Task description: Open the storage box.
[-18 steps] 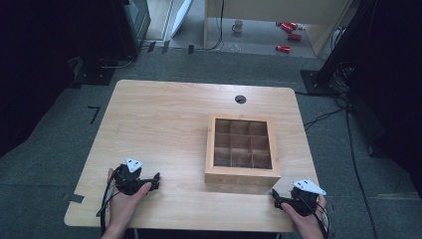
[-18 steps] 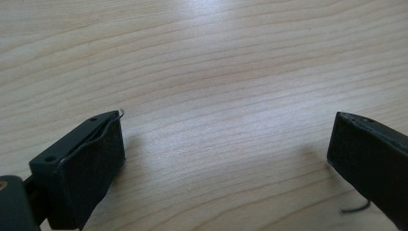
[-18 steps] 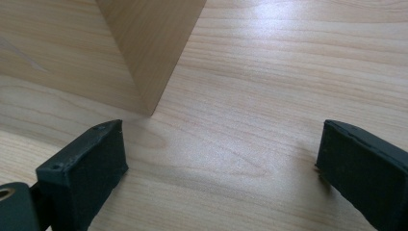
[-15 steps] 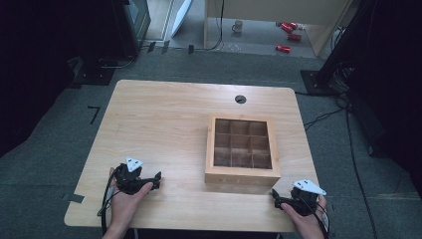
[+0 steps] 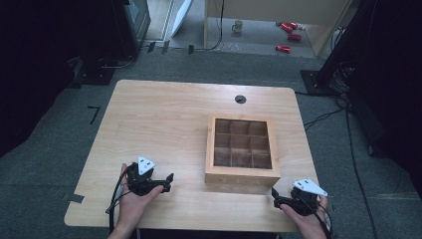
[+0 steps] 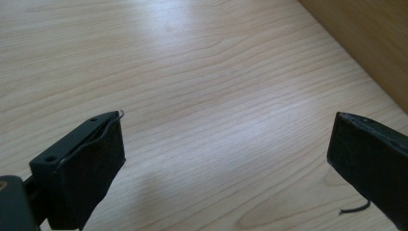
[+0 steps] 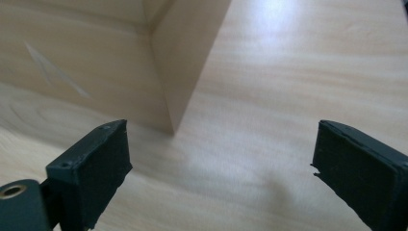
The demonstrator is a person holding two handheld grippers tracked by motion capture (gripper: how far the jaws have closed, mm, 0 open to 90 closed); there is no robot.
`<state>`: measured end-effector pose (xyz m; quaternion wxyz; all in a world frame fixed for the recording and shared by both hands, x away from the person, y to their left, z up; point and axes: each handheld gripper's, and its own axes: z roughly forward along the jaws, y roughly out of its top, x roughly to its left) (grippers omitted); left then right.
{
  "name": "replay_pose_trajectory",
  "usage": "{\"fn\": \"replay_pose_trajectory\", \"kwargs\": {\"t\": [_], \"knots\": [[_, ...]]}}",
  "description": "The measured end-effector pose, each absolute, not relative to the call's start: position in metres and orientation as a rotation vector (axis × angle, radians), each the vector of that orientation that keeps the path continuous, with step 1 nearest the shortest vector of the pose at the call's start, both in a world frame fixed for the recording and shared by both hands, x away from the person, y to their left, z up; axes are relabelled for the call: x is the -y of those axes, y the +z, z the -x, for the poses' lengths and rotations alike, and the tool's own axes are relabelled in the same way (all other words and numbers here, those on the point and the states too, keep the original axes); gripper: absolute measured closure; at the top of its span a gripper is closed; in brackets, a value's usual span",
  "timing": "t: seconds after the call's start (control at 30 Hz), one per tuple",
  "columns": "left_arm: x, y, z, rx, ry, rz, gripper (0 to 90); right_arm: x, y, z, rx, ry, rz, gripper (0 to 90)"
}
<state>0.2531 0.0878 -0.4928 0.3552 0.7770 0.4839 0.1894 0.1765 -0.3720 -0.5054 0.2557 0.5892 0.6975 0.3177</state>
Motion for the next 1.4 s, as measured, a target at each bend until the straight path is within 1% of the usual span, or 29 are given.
{"fn": "replay_pose_trajectory", "kwargs": {"t": [0.3, 0.4, 0.67, 0.7, 0.73, 0.77, 0.83, 0.9, 1.0, 1.1, 1.13, 1.2, 1.23, 1.3, 1.4], "knots": [[-0.065, -0.478, -0.253, -1.132, 0.444, -1.997, 0.0, 0.368, -0.478, -0.189, -1.965, 0.941, -1.542, 7.0], [-0.056, -0.473, -0.256, -1.096, 0.420, -1.992, 0.0, 0.364, -0.470, -0.196, -2.026, 0.904, -1.471, 7.3], [-0.031, -0.466, -0.255, -0.940, 0.309, -2.000, 0.4, 0.352, -0.473, -0.201, -2.119, 0.952, -1.392, 7.3], [-0.028, -0.465, -0.255, -0.919, 0.301, -2.005, 0.6, 0.352, -0.474, -0.201, -2.115, 0.948, -1.390, 8.2], [-0.025, -0.465, -0.255, -0.904, 0.287, -2.010, 0.7, 0.352, -0.474, -0.201, -2.100, 0.947, -1.403, 13.5], [-0.021, -0.465, -0.255, -0.888, 0.272, -2.006, 5.5, 0.355, -0.472, -0.199, -2.045, 0.973, -1.421, 15.7], [-0.016, -0.467, -0.253, -0.872, 0.267, -2.005, 7.6, 0.357, -0.470, -0.197, -2.022, 1.003, -1.429, 17.1], [-0.010, -0.469, -0.251, -0.850, 0.270, -2.029, 13.4, 0.359, -0.470, -0.193, -1.990, 1.030, -1.433, 20.0], [-0.003, -0.472, -0.249, -0.817, 0.261, -2.067, 17.2, 0.360, -0.470, -0.188, -1.958, 1.059, -1.455, 26.7], [0.002, -0.475, -0.248, -0.836, 0.254, -2.067, 26.5, 0.362, -0.470, -0.186, -1.953, 1.102, -1.459, 34.8], [0.004, -0.476, -0.249, -0.842, 0.256, -2.065, 30.8, 0.363, -0.470, -0.185, -1.959, 1.114, -1.457, 37.3], [0.006, -0.478, -0.249, -0.845, 0.262, -2.068, 38.1, 0.363, -0.470, -0.185, -1.971, 1.134, -1.459, 41.0], [0.008, -0.480, -0.249, -0.835, 0.260, -2.082, 40.0, 0.363, -0.471, -0.185, -1.975, 1.140, -1.462, 42.5], [0.008, -0.481, -0.249, -0.820, 0.219, -2.075, 47.4, 0.362, -0.473, -0.185, -1.987, 1.140, -1.464, 45.2], [0.008, -0.480, -0.250, -0.803, 0.179, -2.066, 55.2, 0.362, -0.476, -0.186, -1.995, 1.145, -1.479, 50.0]]}}
